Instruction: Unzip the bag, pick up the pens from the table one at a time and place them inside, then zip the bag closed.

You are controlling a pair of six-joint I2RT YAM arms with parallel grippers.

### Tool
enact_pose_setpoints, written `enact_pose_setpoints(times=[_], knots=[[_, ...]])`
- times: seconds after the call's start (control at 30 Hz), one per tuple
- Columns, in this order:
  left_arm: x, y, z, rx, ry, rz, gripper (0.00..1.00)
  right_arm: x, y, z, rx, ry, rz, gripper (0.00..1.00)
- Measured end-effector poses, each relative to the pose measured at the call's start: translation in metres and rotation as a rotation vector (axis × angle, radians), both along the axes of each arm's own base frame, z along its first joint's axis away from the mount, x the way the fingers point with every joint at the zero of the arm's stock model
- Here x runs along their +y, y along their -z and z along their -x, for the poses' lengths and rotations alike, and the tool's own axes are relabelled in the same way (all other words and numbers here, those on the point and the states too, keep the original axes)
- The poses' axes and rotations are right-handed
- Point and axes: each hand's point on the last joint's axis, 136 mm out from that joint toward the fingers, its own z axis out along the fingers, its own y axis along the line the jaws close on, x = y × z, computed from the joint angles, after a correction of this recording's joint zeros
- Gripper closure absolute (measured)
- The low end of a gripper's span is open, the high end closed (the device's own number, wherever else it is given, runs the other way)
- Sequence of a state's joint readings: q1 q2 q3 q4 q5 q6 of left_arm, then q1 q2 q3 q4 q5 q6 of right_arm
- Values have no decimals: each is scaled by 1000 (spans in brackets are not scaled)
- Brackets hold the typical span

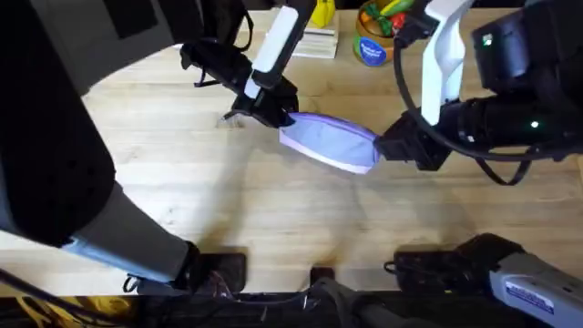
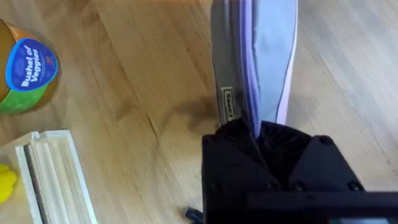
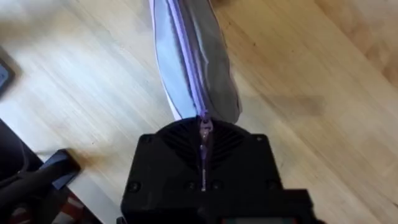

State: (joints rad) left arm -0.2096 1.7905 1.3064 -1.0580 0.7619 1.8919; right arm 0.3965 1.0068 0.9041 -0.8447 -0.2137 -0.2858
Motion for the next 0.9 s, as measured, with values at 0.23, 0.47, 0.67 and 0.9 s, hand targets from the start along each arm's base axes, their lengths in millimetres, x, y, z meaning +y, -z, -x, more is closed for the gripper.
enact_pose_setpoints(times=[0.23,0.47,0.67,0.9], knots=[[6,2,-6,-15,-16,-12,958,12,-36,-31,-161,-14,-49,973],[18,7,-11,-26,-38,-57,958,30,-36,-61,-208,-33,-92,973],[27,11,-13,-30,-50,-98,958,56,-38,-88,-244,-31,-153,973],[30,14,-13,-32,-50,-120,958,76,-45,-87,-258,-67,-193,973]])
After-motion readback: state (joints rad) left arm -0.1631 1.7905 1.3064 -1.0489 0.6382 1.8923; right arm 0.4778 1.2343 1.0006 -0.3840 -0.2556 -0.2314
